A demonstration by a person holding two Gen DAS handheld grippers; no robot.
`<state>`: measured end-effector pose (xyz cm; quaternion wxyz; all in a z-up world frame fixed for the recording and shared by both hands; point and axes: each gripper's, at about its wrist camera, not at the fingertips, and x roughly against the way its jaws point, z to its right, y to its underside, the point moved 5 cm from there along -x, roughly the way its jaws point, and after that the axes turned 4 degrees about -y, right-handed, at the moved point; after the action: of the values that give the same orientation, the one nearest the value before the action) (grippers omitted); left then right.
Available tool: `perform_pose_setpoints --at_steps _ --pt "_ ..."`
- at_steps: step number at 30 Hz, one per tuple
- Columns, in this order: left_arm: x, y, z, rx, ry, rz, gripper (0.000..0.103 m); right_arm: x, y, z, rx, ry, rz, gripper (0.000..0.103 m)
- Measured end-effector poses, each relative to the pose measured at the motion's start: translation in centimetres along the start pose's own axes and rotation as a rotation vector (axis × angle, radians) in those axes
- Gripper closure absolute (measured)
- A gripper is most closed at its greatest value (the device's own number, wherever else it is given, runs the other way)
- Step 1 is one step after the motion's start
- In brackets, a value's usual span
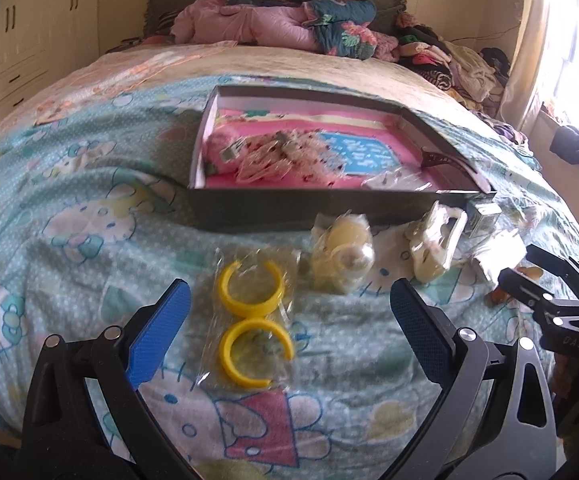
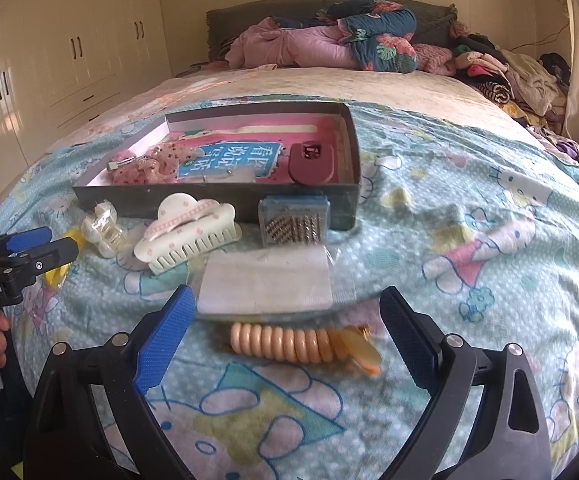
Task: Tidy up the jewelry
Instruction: 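Grasp the clear cream-item bag with the left tool while the right tool grasps a clear packet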
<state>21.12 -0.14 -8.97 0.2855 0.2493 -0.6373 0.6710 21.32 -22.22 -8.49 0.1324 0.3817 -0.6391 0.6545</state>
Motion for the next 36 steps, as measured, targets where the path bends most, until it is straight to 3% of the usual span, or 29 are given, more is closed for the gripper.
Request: perform_pose_setpoints --at_steps 4,9,14,17,23,27,36 --pt "-0.4 -1.2 1.1 -0.05 0.008 0.011 0.013 -1.0 -0.7 -0.6 0.019 -0.004 -0.008 0.008" --pt "-1.6 -1.7 2.1 -0.077 0.031 -0.014 0.033 -2.3 -0.8 -0.9 0.029 -0.001 -0.036 0.008" --pt "-2.8 -1.8 2.6 -0.09 0.048 -0.045 0.044 -3.0 -0.8 -0.6 0.023 0.006 -0.053 0.008" --pt "-3.4 -1.8 2.7 -0.092 0.051 -0.058 0.048 -3.2 -0.8 -0.6 0.026 0.021 -0.063 0.017" --pt "-4.0 -1.8 3.1 -0.093 0.066 -0.074 0.075 -2.8 -0.9 0.1 0.009 0.028 -0.048 0.04" --pt "-4.0 -1.7 3.0 -0.088 0.079 -0.072 0.076 -1.7 -0.8 0.7 -0.011 0.02 -0.021 0.047" --pt "-2.7 -1.6 3.9 -0.09 0.12 -0.053 0.076 1.5 -0.5 2.1 -0.071 0.004 0.047 0.048"
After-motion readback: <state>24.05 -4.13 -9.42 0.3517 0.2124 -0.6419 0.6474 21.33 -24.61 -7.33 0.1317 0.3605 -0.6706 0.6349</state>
